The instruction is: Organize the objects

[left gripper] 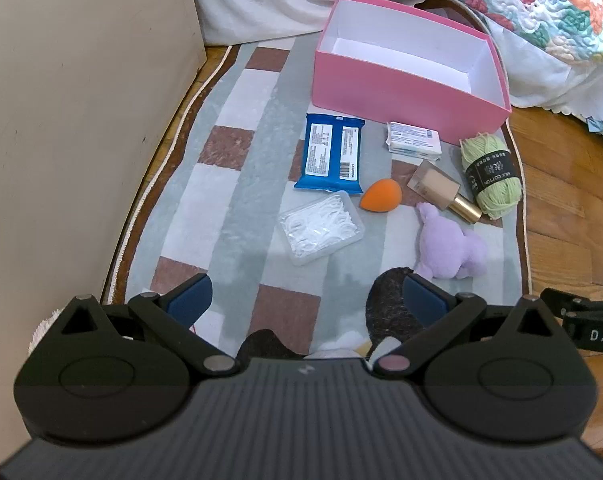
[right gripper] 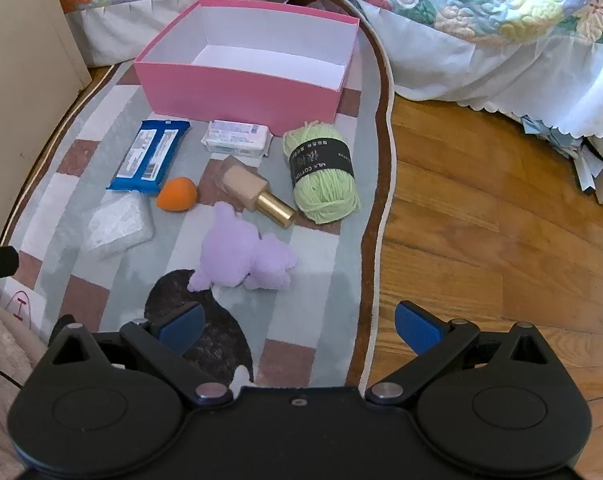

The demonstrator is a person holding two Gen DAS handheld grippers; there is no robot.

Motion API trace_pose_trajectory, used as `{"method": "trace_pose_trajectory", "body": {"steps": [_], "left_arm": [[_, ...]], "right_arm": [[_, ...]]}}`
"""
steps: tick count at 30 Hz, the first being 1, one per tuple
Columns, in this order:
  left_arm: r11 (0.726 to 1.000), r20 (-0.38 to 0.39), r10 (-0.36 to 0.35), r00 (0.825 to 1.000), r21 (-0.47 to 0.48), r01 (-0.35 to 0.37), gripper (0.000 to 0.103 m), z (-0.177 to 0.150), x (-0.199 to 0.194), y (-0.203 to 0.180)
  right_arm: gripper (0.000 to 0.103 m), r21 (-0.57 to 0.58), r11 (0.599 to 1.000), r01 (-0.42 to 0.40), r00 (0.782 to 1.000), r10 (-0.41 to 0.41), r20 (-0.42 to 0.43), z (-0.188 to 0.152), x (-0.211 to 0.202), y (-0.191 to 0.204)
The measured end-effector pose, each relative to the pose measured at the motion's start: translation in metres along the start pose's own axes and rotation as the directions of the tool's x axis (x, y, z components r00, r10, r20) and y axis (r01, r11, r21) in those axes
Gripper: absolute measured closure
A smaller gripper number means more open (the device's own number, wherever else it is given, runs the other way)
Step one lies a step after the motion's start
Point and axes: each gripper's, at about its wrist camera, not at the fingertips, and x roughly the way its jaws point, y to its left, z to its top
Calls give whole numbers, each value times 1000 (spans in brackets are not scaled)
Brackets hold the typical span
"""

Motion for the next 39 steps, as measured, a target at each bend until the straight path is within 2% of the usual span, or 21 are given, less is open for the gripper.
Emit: {"method": "trace_pose_trajectory", "body": {"steps": [28, 39], "left_arm": [[1000, -1, 18, 1000, 9, -18, 0, -4, 2, -10], [999, -3, 5, 1000, -34, -5, 0, -2, 3, 1]], "right_arm": [[0, 0, 1000, 15, 1000, -15, -26, -2, 11, 0], [0, 2, 1000, 15, 999, -15, -30, -5, 11, 0]]}}
